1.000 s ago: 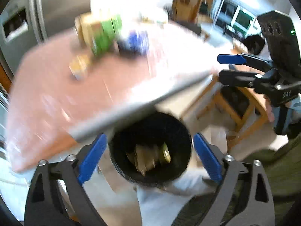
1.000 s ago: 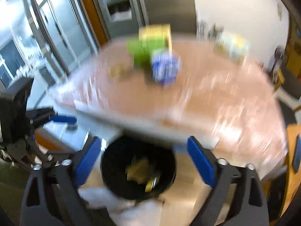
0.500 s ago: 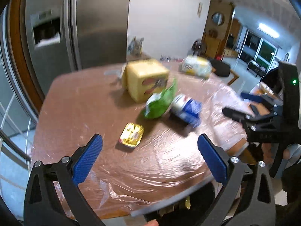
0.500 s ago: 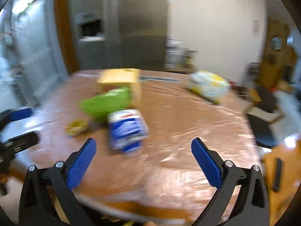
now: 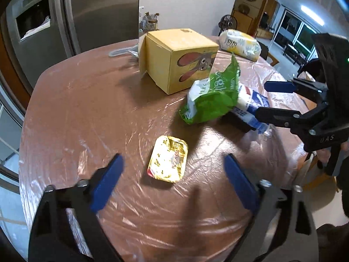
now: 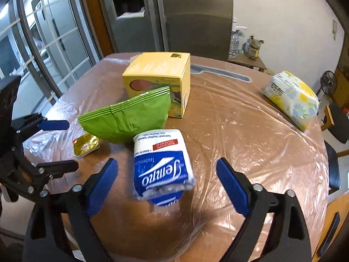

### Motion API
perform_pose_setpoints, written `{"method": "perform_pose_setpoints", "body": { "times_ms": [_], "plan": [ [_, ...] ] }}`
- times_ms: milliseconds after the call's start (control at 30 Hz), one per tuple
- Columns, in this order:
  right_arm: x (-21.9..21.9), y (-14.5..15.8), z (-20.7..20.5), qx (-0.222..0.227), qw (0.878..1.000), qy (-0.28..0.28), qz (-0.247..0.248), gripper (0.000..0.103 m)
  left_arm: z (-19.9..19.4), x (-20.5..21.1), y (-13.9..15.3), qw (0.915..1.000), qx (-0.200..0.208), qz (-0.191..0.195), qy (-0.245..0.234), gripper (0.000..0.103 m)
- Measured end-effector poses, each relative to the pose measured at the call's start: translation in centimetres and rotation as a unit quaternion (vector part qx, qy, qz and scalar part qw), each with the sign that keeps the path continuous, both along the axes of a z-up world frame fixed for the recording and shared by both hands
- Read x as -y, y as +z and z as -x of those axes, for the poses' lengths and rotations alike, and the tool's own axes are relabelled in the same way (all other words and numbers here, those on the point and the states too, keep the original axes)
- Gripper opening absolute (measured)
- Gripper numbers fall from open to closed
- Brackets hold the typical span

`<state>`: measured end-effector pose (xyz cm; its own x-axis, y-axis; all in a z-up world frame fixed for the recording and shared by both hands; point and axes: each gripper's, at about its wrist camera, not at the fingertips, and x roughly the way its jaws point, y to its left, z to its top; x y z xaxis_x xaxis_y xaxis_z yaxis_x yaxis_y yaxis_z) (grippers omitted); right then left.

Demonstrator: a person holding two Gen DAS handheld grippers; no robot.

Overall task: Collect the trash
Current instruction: 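Close the left gripper on the butter tin while the right gripper closes on the tissue pack, then carry the butter tin in the left tool while the right tool carries the tissue pack over the bin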

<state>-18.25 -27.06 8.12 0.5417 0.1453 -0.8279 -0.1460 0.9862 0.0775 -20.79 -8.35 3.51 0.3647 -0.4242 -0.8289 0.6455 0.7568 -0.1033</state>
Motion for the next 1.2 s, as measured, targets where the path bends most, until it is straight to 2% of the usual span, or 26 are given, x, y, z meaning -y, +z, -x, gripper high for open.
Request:
{"method": "perform_pose_setpoints", "body": {
  "times_ms": [100, 200, 233, 333, 400, 467, 567, 833, 1200],
  "plan": [
    [-0.4, -0.4, -0.5, -0.009, 1.000, 0.013, 0.008, 0.084, -0.4, 0.8, -0.6, 0.9999, -0.002, -0.016, -0.007, 0.076],
    [-0.7, -0.8, -0.9, -0.018, 1.000, 0.021, 0.009, 0.077, -0.5, 1.4, -1.0, 0.9994, 0.001, -0.029, -0.018, 0.070],
    [-0.6, -1.0, -1.1, -0.025, 0.999, 0.025, 0.003, 0.070, -0.5, 1.5, -1.2, 0.9993, -0.002, -0.031, -0.021, 0.065],
    [-0.5, -1.3, -1.5, -0.039, 0.999, 0.029, -0.009, 0.060, -1.0, 1.6, -1.7, 0.9992, -0.015, -0.031, -0.022, 0.057],
    [-0.6, -1.4, -1.3, -0.041, 0.998, 0.034, -0.011, 0.057, -1.1, 1.4, -1.7, 0.9992, -0.014, -0.030, -0.020, 0.053],
    [-0.6, -1.3, -1.1, -0.040, 0.998, 0.037, -0.016, 0.055, -1.2, 1.2, -1.6, 0.9993, -0.011, -0.032, -0.017, 0.039],
    [-0.6, -0.9, -0.9, -0.031, 0.999, 0.035, -0.018, 0.054, -1.2, 1.0, -1.5, 0.9994, -0.015, -0.024, -0.021, 0.037],
    [0.3, 0.2, -0.2, -0.008, 0.999, 0.018, -0.030, 0.054, -0.2, 1.4, -0.8, 0.9991, 0.011, -0.033, -0.024, 0.037],
    [1.3, 1.0, 1.4, 0.002, 0.999, -0.007, -0.046, 0.054, 1.1, 1.1, 0.9, 0.9996, 0.023, -0.011, -0.016, 0.037]
  ]
}}
